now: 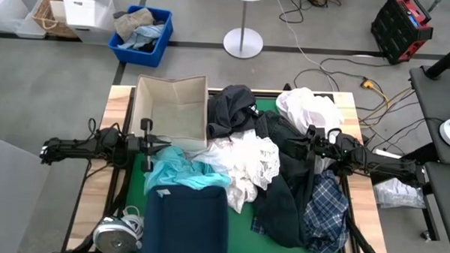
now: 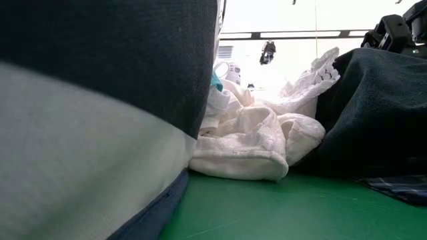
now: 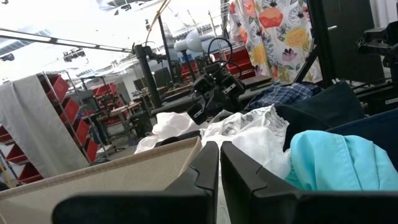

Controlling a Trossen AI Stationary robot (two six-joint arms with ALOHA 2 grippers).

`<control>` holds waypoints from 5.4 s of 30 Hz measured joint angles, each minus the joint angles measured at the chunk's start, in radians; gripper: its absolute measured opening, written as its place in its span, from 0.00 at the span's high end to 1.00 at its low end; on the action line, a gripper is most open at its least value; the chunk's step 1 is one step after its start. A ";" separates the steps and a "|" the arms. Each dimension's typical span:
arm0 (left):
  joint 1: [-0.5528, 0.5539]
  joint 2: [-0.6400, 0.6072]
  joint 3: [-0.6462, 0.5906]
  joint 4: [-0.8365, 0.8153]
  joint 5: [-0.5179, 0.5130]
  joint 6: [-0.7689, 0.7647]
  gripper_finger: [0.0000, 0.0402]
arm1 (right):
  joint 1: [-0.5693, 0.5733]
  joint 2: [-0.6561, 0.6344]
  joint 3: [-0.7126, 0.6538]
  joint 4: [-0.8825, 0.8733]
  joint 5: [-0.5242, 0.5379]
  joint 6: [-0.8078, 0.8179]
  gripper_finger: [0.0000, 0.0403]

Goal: Sort clothes

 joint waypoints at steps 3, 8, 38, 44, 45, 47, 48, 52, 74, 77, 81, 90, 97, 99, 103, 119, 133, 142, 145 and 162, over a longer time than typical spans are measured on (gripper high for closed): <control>0.000 0.000 0.000 0.000 0.000 0.000 1.00 | 0.000 0.000 0.000 0.000 0.000 0.000 0.90; 0.000 0.000 0.000 0.000 0.000 0.000 1.00 | 0.000 0.000 0.000 0.039 0.001 -0.004 0.90; 0.000 0.035 0.007 0.399 -0.029 -0.288 1.00 | 0.000 0.002 0.141 0.129 0.019 -0.200 0.90; 0.001 0.135 0.102 0.313 -0.118 -0.270 1.00 | 0.000 0.021 0.225 0.128 0.019 -0.202 0.90; 0.001 0.159 0.127 0.275 -0.132 -0.261 1.00 | 0.001 0.035 0.242 0.129 0.019 -0.217 0.90; 0.001 0.210 0.188 0.183 -0.153 -0.255 1.00 | 0.001 0.079 0.284 0.127 0.019 -0.235 0.90; 0.001 0.237 0.222 0.133 -0.159 -0.255 1.00 | 0.001 0.109 0.309 0.124 0.016 -0.250 0.90; 0.000 0.347 0.361 -0.091 -0.160 -0.257 1.00 | 0.001 0.272 0.436 0.083 -0.001 -0.297 0.90; -0.002 0.603 0.528 -0.258 -0.263 -0.201 1.00 | 0.076 1.075 1.064 -0.422 -0.004 -0.576 0.90; -0.002 0.602 0.528 -0.256 -0.264 -0.201 1.00 | 0.114 1.158 1.133 -0.515 -0.004 -0.595 0.86; -0.002 0.604 0.528 -0.250 -0.264 -0.202 1.00 | 0.151 1.258 1.199 -0.620 -0.004 -0.595 0.75; -0.002 0.618 0.528 -0.245 -0.264 -0.209 1.00 | 0.182 1.445 1.207 -0.600 -0.004 -0.549 0.46; -0.002 0.622 0.528 -0.224 -0.264 -0.210 1.00 | 0.199 1.580 1.207 -0.480 -0.008 -0.561 0.31; -0.002 0.625 0.528 -0.223 -0.264 -0.213 1.00 | 0.200 1.613 1.207 -0.457 -0.009 -0.560 0.28; -0.002 0.631 0.528 -0.223 -0.263 -0.224 1.00 | 0.200 1.675 1.208 -0.398 -0.009 -0.565 0.26; -0.002 0.633 0.528 -0.207 -0.263 -0.230 1.00 | 0.200 1.727 1.208 -0.313 -0.001 -0.632 0.94; -0.002 0.639 0.528 -0.205 -0.263 -0.247 1.00 | 0.247 1.422 1.208 -0.368 0.126 -0.645 0.97; -0.002 0.654 0.528 -0.182 -0.263 -0.248 1.00 | 0.274 1.282 1.207 -0.320 0.134 -0.667 0.98; -0.002 0.657 0.528 -0.170 -0.263 -0.248 1.00 | 0.281 1.241 1.207 -0.267 0.133 -0.686 0.98; -0.002 0.661 0.528 -0.118 -0.263 -0.302 1.00 | 0.334 1.221 1.395 -0.556 0.235 -0.449 0.98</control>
